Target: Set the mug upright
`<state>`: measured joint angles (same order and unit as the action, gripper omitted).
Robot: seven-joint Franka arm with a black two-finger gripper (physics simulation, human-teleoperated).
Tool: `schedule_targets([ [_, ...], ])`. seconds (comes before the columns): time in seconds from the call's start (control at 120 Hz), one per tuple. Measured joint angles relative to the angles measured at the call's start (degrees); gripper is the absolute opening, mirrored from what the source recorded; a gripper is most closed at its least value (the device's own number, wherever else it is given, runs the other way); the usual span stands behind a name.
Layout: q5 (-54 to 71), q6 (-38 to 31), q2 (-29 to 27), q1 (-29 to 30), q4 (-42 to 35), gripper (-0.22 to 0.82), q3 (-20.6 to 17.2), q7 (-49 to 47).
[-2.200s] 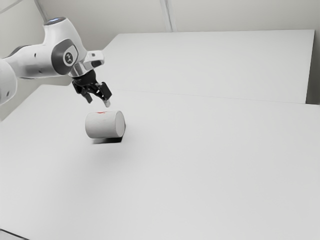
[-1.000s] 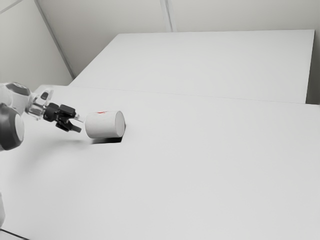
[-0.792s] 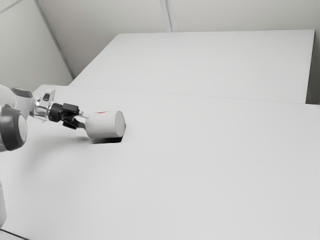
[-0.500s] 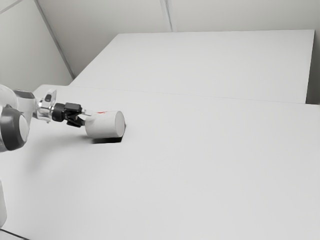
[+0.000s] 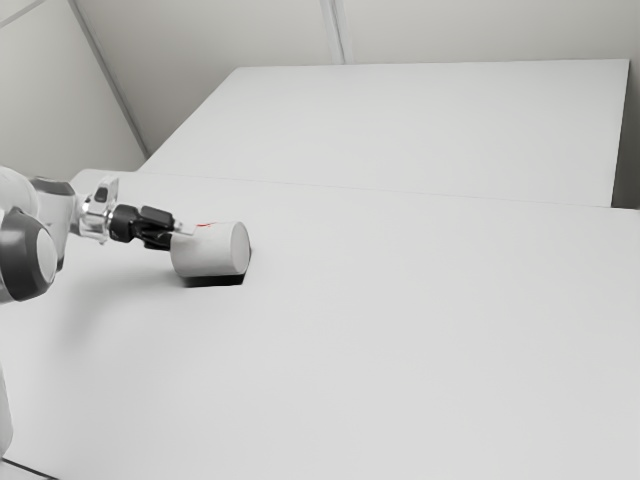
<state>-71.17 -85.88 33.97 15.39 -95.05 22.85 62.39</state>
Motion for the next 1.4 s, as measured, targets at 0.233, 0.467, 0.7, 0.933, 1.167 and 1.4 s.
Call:
schedule_targets([
  [0.233,-0.7,1.4,-0.7,-0.1,-0.3,-0.06,-0.2,0.1],
  [0.467,-3.9,3.3,-0.8,-0.6,-1.0,-0.15,-2.0,0.1],
  [0.7,-0.8,0.6,-6.0,-2.2,-2.2,-0.17,-3.1,-1.9],
  [0.933,16.2,-13.9,-16.8,-11.4,-5.7,-0.18,-3.3,-12.5],
  [1.167,31.8,-29.5,-24.5,-20.2,-15.4,-0.18,-2.6,-28.2],
  [1.4,46.5,-36.4,-27.8,-25.3,-19.8,-0.18,-2.0,-45.4],
])
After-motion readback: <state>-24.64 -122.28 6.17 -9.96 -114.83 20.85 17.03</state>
